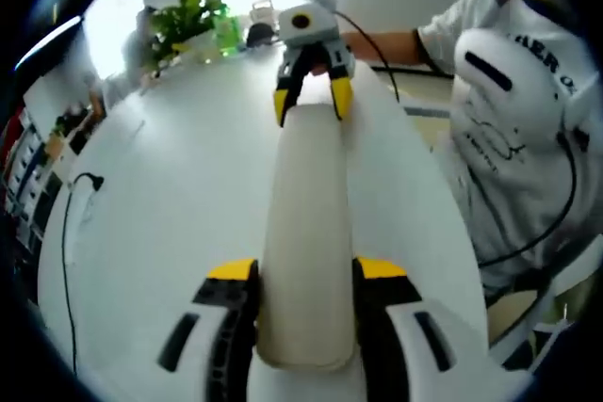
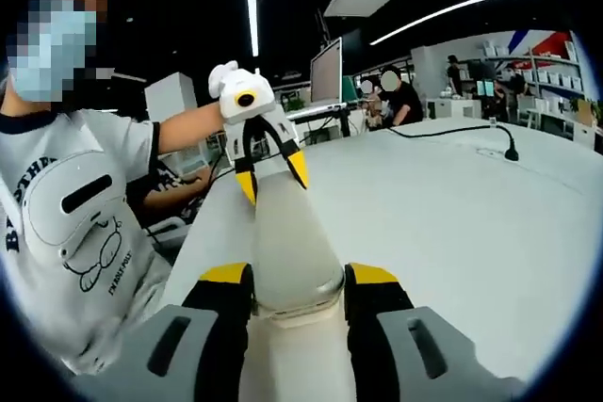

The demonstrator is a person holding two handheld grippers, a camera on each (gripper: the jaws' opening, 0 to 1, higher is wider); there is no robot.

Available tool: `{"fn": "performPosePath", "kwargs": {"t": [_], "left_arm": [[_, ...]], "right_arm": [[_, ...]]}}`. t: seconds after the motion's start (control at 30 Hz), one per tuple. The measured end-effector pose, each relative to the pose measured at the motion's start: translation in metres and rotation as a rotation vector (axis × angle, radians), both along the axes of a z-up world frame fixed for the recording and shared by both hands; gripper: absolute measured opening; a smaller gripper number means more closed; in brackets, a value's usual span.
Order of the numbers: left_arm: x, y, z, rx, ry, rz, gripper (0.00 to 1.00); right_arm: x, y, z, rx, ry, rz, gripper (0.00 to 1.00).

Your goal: Arrange the utensils inside the cutlery case until each visible utensil rests in its matching compartment.

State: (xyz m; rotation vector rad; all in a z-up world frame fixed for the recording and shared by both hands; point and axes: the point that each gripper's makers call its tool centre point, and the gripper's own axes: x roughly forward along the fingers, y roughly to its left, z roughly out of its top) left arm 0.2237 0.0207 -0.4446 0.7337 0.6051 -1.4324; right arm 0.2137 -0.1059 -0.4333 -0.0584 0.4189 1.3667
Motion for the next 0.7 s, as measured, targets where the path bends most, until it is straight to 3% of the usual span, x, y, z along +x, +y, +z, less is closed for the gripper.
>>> {"fn": "performPosePath", "kwargs": {"t": [0.2,0.7], "left_arm": [[-0.006,0.003,-0.004,0.035,0.002,-0.004,0.41],[-0.006,-0.001,-0.007,0.092,-0.02,-0.018,0.41]], "right_arm": [[-0.009,0.009,-0.005,-0.012,0.041,0.007,0.4],[-0.008,0.004,-0.013,-0.018,0.051,-0.004,0.4]]}}
